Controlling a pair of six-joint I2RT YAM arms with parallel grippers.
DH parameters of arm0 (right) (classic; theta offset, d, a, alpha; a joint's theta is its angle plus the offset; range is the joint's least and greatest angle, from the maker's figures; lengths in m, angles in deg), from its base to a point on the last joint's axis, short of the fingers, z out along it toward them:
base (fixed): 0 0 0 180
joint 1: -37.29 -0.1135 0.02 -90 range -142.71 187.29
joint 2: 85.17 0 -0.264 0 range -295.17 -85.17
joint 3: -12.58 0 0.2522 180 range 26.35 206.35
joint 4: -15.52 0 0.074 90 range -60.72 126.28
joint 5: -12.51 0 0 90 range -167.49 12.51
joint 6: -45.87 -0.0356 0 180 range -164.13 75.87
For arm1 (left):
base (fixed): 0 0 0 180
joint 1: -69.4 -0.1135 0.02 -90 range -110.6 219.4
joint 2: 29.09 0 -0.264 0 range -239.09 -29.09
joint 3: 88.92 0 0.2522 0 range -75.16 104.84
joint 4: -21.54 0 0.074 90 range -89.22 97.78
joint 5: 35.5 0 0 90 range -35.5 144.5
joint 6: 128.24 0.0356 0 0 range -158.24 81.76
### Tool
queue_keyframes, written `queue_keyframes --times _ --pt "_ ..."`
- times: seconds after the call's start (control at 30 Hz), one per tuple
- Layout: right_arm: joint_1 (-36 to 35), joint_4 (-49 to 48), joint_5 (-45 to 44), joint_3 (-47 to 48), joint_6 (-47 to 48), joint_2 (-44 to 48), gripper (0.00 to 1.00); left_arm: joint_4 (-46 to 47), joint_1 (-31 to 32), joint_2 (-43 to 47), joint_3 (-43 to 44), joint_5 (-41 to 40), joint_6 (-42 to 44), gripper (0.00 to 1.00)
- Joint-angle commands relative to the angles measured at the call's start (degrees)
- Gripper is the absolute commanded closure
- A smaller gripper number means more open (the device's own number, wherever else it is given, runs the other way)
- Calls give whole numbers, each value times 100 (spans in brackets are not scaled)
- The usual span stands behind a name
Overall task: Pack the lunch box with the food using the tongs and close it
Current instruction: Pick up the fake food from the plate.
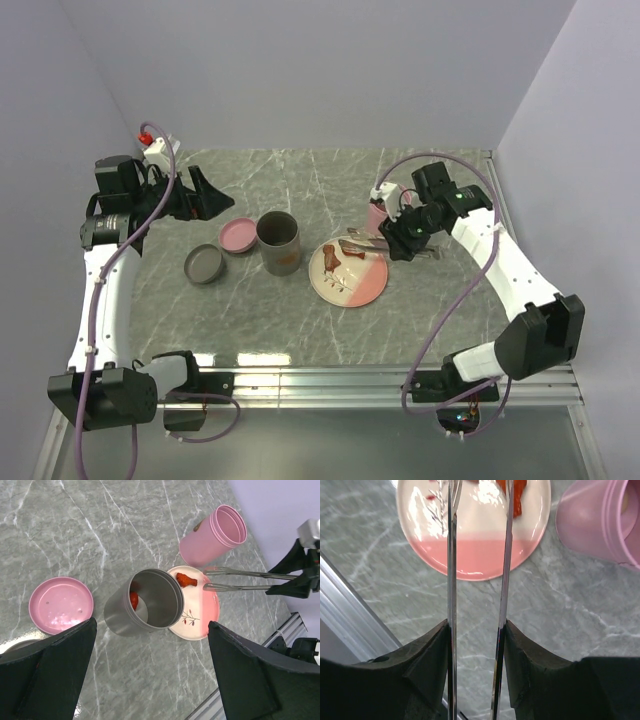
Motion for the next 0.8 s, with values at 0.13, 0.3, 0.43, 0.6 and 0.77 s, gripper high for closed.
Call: queue_keyframes --times 0.13,0.3,0.43,0.6,0.77 --pt "64 -799 -498 -279 92 -276 48 3 -34 248 26 80 263 1" --pt "64 -931 -498 -367 48 -504 46 20 -25 283 -27 79 281 1" --pt "64 -949 -481 -384 57 -610 46 46 -25 230 -18 132 263 1" --pt "64 -967 -393 -463 48 -707 46 64 -25 195 -36 124 255 1" --pt "73 -1011 -314 -639 39 -733 46 64 -25 204 -80 80 281 1"
